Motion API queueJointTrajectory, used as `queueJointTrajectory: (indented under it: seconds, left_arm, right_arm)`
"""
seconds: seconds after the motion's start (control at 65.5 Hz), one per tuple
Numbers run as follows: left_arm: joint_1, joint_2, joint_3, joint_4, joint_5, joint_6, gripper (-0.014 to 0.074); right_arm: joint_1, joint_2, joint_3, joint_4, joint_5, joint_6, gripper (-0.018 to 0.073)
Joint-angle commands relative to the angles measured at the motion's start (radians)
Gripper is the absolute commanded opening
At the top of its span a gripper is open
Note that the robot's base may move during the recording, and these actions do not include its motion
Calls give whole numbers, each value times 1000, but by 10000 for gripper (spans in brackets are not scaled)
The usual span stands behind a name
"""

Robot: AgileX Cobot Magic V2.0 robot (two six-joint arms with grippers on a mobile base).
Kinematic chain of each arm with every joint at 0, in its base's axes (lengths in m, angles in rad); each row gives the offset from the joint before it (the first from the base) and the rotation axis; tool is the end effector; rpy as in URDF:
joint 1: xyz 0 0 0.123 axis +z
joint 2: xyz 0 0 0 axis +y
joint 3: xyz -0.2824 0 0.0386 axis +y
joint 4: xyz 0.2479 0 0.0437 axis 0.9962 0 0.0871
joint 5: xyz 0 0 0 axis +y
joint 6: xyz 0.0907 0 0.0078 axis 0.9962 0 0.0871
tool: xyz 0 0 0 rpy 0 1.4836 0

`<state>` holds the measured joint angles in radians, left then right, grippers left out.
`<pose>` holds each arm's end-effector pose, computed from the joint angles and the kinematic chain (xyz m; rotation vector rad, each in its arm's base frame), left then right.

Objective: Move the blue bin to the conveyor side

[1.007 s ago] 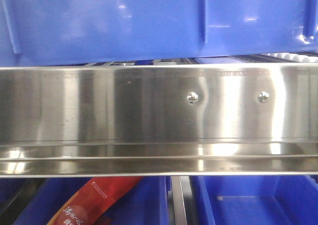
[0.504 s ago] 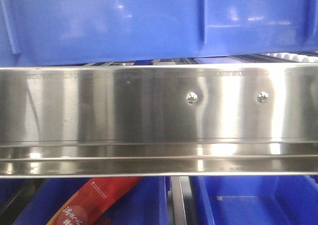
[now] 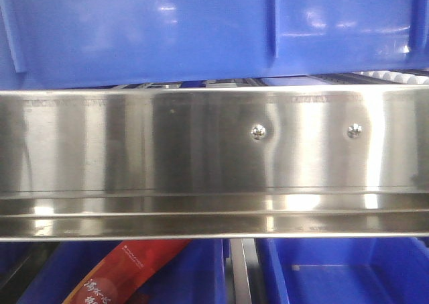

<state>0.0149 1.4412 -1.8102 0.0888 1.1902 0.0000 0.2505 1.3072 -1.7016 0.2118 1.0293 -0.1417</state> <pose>0.2844 0.0117 0.4774 -0.0214 2.3032 0.1195 0.2407 0.0785 0.4953 -0.4046 2.0762 0.3219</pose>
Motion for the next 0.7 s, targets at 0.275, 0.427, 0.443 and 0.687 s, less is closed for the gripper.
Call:
queueJointTrajectory:
  seconds: [0.275, 0.427, 0.443, 0.687]
  left_arm:
    - [32, 71, -20, -22, 31, 26, 477]
    - [32, 103, -20, -27, 31, 26, 477]
    - [32, 104, -20, -27, 31, 26, 477]
    - [32, 127, -64, -55, 31, 27, 477]
  right_arm:
    - [3, 58, -67, 0, -47, 12, 559]
    - [3, 85, -91, 0, 26, 59, 559]
    - [3, 90, -99, 0, 33, 65, 559]
    - [3, 232, -318, -83, 192, 181, 559]
